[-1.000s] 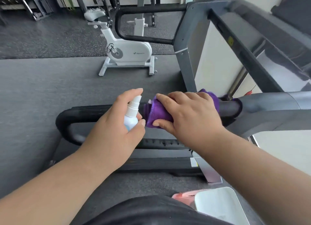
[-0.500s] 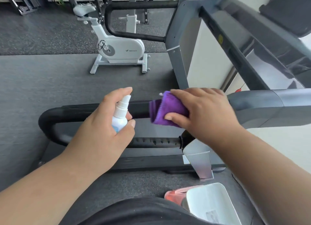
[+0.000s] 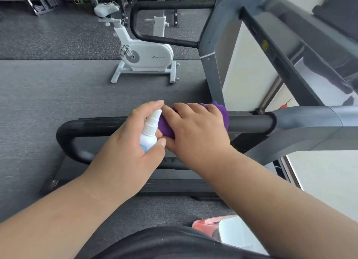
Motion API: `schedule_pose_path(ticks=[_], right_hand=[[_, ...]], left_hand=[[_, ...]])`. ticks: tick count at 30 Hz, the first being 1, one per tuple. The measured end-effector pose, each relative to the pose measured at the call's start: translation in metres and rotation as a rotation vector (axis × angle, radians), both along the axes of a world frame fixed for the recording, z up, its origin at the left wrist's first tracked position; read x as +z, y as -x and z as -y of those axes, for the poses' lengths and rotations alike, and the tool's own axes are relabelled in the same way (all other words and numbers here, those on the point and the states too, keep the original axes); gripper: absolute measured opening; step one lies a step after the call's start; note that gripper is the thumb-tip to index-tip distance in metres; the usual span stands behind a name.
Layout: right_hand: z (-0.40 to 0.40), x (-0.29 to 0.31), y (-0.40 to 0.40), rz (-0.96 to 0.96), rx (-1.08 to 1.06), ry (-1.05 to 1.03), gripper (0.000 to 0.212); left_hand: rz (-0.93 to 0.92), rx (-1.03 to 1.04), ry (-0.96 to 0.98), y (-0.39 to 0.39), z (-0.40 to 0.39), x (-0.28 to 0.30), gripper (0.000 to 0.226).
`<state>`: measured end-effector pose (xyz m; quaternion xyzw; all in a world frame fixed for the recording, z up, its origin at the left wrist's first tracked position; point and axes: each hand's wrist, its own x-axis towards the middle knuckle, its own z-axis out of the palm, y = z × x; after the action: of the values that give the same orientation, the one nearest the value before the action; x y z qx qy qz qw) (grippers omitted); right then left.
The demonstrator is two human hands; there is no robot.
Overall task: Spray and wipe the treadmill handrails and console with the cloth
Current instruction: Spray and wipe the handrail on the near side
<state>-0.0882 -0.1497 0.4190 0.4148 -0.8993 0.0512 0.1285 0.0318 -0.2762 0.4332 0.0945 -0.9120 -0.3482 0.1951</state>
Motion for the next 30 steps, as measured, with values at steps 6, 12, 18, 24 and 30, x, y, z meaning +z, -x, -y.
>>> schedule_pose_path(ticks=[6, 12, 18, 24, 30], right_hand=[[-0.056, 0.003, 0.025, 0.002, 0.037, 0.058, 0.054], [-0.010, 0.006, 0.003, 0.017, -0.061, 0.041, 0.052], [0.085, 0.003, -0.042, 0.015, -0.007, 0.003, 0.057], [0.147, 0.002, -0.068, 0.039, 0.095, -0.033, 0.050], [0.116, 0.005, -0.058, 0.049, 0.025, -0.034, 0.073]], left_hand=[[-0.010, 0.024, -0.005, -0.017, 0.017, 0.008, 0.066], [-0.014, 0.051, -0.026, -0.042, 0.053, 0.004, 0.066], [-0.047, 0.061, -0.018, -0.058, 0.094, 0.001, 0.070], [-0.062, 0.024, -0.038, -0.063, 0.132, -0.001, 0.069], [-0.072, -0.020, -0.058, -0.074, 0.178, -0.003, 0.067]])
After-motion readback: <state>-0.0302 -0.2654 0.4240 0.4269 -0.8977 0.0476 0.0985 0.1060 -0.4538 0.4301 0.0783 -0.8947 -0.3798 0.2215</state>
